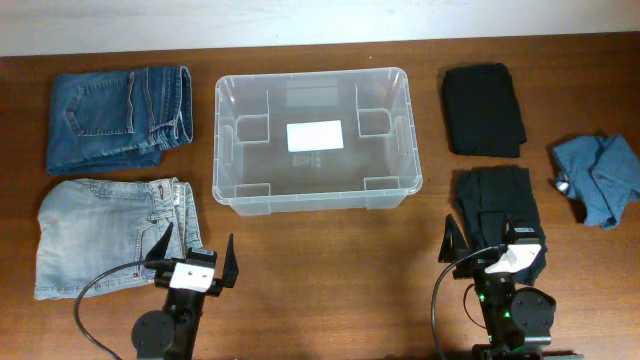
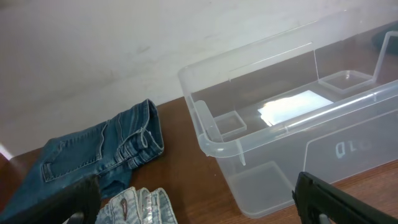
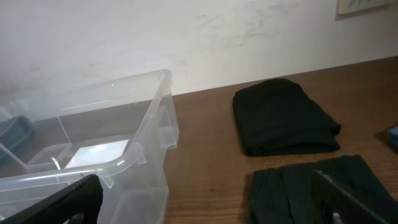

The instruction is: Pack container

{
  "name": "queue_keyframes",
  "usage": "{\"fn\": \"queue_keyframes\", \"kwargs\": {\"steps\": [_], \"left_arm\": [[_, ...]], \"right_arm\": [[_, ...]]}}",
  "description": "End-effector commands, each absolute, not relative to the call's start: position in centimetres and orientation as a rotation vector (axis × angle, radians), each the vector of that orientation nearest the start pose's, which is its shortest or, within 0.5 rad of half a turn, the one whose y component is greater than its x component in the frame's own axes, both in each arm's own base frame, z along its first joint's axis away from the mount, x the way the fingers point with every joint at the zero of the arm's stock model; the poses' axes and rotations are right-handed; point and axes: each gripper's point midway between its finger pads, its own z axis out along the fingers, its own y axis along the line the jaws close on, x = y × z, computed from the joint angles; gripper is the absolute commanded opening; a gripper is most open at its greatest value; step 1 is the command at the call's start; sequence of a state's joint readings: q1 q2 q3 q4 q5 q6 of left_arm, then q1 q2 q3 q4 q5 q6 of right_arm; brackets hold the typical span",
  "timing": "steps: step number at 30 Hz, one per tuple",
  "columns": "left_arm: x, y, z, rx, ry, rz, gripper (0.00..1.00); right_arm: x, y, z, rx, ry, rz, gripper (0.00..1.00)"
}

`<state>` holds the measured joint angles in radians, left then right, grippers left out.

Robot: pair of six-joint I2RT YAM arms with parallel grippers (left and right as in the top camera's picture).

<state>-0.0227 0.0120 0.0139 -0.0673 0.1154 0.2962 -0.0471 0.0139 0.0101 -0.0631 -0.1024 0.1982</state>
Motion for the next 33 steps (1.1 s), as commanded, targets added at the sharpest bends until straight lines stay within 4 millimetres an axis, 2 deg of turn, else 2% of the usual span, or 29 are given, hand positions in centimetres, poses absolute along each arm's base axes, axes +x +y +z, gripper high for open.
{"fn": "queue_keyframes", "kwargs": {"steps": [1,23,26,28,30,31,33], "left_arm": [[24.5,-2.3,16.0,0.344,1.601,0.132,0.99],[24.5,-2.3,16.0,0.344,1.601,0.132,0.99],[24.5,-2.3,16.0,0.344,1.601,0.132,0.99],[24.5,-2.3,16.0,0.343,1.601,0.132,0.99],[24.5,-2.3,16.0,0.344,1.601,0.132,0.99],[24.5,-2.3,16.0,0.343,1.601,0.132,0.99],[24.5,-2.3,16.0,0.344,1.601,0.132,0.99]], "right_arm": [[24.6,0.5,15.8,0.119,1.638,0.186,0.98],[24.6,0.8,15.9,0.117,1.636,0.205,0.98],[24.5,2.1,16.1,0.055,1.635,0.270,0.99],[24.3,3.2,17.2,-0.003,1.590,0.318,0.98],[23.5,5.6,19.9,-0.144,1.485,0.416,0.99],[23.1,6.0,21.5,-0.177,1.429,0.424,0.98],[22.4,5.5,25.2,-0.169,1.337,0.379,0.98]]}}
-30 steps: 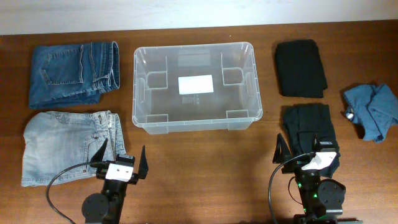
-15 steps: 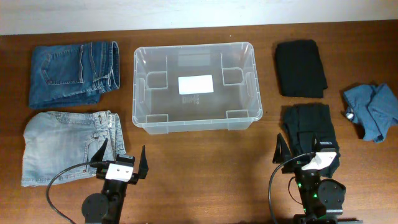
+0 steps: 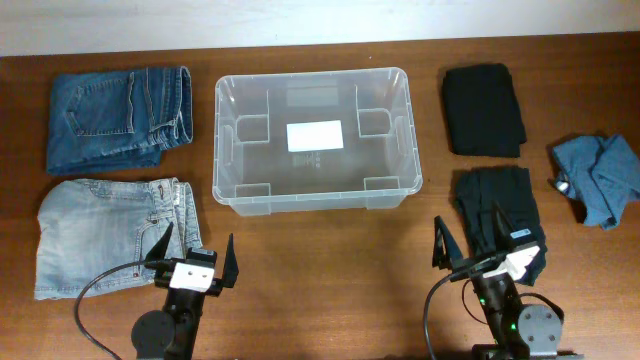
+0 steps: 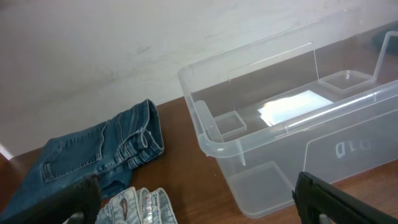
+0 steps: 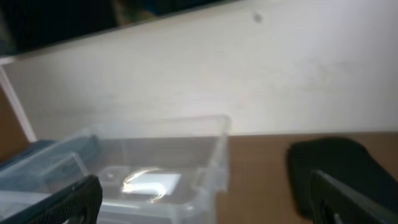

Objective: Pack container
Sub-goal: 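Reach the right gripper to the top black folded garment and grasp it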

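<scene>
A clear plastic container (image 3: 232, 130) stands at the table's middle back, with only a white label on its floor. Left of it lie folded dark blue jeans (image 3: 115, 118) and light blue jeans (image 3: 100, 235). On the right lie two folded black garments, one farther back (image 3: 483, 110) and one nearer (image 3: 495, 195), plus a crumpled blue cloth (image 3: 598, 180). My left gripper (image 3: 196, 254) is open near the front edge, beside the light jeans. My right gripper (image 3: 470, 237) is open over the near edge of the nearer black garment, holding nothing. The right wrist view is blurred and shows the container (image 5: 208, 155).
The container's near wall (image 4: 323, 149) stands just ahead of the left gripper. A white wall runs along the table's far edge. Bare wood lies between the two arms in front of the container.
My right gripper has shifted slightly left and tilted upward, its view now blurred and showing more wall. The left arm and all garments are unchanged.
</scene>
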{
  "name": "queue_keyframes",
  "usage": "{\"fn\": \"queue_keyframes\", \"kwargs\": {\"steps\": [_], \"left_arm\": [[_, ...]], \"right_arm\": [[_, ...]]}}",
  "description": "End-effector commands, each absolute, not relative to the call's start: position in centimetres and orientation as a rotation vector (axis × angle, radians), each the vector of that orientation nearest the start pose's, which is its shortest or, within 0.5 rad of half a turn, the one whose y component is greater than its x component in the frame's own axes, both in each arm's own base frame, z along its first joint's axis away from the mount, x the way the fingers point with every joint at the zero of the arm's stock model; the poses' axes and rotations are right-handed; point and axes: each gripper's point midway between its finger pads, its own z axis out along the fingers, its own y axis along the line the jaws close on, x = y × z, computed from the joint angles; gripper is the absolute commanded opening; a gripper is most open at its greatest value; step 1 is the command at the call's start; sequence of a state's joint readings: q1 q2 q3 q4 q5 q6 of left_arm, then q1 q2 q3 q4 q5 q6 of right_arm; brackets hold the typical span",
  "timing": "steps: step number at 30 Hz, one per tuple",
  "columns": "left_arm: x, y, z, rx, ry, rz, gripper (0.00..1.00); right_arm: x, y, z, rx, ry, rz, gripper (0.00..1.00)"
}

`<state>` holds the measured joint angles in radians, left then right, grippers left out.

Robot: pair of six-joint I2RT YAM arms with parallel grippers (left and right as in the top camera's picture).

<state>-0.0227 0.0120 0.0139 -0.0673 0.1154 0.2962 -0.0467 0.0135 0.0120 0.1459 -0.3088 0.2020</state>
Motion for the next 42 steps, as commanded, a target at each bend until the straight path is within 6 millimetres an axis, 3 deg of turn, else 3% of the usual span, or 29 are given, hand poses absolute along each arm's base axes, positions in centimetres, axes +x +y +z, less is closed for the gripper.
{"fn": "queue_keyframes", "kwargs": {"steps": [1,4,6,7,12,14,17,19,25,32,35,37,39,42], "left_arm": [[24.5,-2.3,16.0,0.344,1.601,0.132,0.99],[24.5,-2.3,16.0,0.344,1.601,0.132,0.99],[24.5,-2.3,16.0,0.344,1.601,0.132,0.99],[24.5,-2.3,16.0,0.343,1.601,0.132,0.99],[24.5,-2.3,16.0,0.344,1.601,0.132,0.99],[24.5,-2.3,16.0,0.344,1.601,0.132,0.99],[24.5,-2.3,16.0,0.344,1.601,0.132,0.99],[24.5,-2.3,16.0,0.344,1.601,0.132,1.00],[24.5,-2.3,16.0,0.343,1.601,0.132,0.99],[24.5,-2.3,16.0,0.344,1.601,0.132,1.00],[24.5,-2.3,16.0,0.343,1.601,0.132,0.99],[24.5,-2.3,16.0,0.344,1.601,0.132,0.99],[24.5,-2.3,16.0,0.344,1.601,0.132,0.99],[24.5,-2.3,16.0,0.344,1.601,0.132,0.99]], "right_arm": [[22.2,5.1,26.3,-0.156,1.315,0.357,0.98],[21.4,2.7,31.5,-0.096,1.269,0.174,0.99],[22.5,0.8,33.1,-0.050,1.390,0.040,0.99],[23.0,0.4,33.3,-0.033,1.427,0.022,0.99],[29.4,-1.9,34.4,0.012,1.792,-0.033,0.99],[32.9,-3.4,34.8,0.047,1.970,0.006,0.99],[37.1,-6.0,34.5,0.128,2.196,0.076,0.99],[38.5,-7.1,33.8,0.170,2.287,0.092,0.99],[43.1,-11.1,28.8,0.289,2.473,0.119,0.99],[46.1,-13.5,19.7,0.202,2.662,0.052,0.99],[47.3,-14.8,14.0,0.170,2.761,0.010,0.99],[47.8,-15.0,11.8,0.101,2.793,0.008,0.99],[48.6,-15.4,10.2,0.092,2.796,-0.005,0.99],[50.1,-15.9,9.4,0.092,2.756,-0.025,0.99]]}}
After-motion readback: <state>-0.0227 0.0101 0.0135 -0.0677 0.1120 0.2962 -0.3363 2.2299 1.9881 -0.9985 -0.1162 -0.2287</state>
